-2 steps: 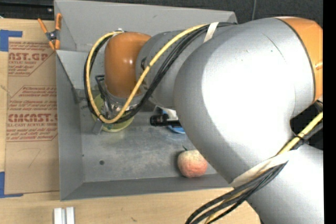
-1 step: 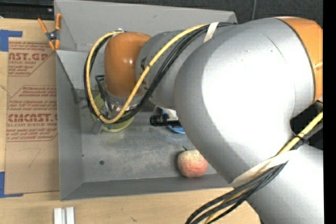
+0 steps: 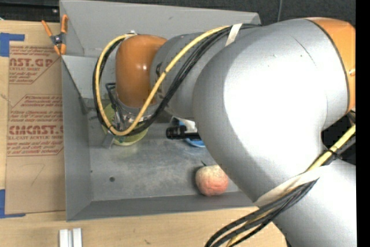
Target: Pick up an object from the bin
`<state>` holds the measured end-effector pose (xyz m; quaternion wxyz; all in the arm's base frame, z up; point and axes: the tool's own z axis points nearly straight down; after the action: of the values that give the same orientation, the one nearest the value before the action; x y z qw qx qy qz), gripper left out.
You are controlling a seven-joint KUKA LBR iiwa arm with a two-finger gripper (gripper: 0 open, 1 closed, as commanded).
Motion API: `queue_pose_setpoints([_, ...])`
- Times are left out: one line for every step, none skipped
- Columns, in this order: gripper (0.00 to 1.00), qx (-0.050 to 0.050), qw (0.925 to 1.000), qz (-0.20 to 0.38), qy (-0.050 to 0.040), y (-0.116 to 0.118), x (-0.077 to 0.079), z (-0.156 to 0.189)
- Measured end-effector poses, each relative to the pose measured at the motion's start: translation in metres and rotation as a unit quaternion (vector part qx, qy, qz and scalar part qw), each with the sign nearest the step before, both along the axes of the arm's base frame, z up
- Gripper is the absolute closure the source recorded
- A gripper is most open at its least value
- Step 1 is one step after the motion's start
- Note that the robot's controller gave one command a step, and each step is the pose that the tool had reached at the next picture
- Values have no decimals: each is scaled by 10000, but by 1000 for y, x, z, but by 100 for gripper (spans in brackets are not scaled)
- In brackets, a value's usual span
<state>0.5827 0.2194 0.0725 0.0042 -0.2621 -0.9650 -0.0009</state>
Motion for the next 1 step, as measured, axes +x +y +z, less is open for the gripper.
queue_pose_setpoints([100,-9,10000,1,24,-1,-1,18])
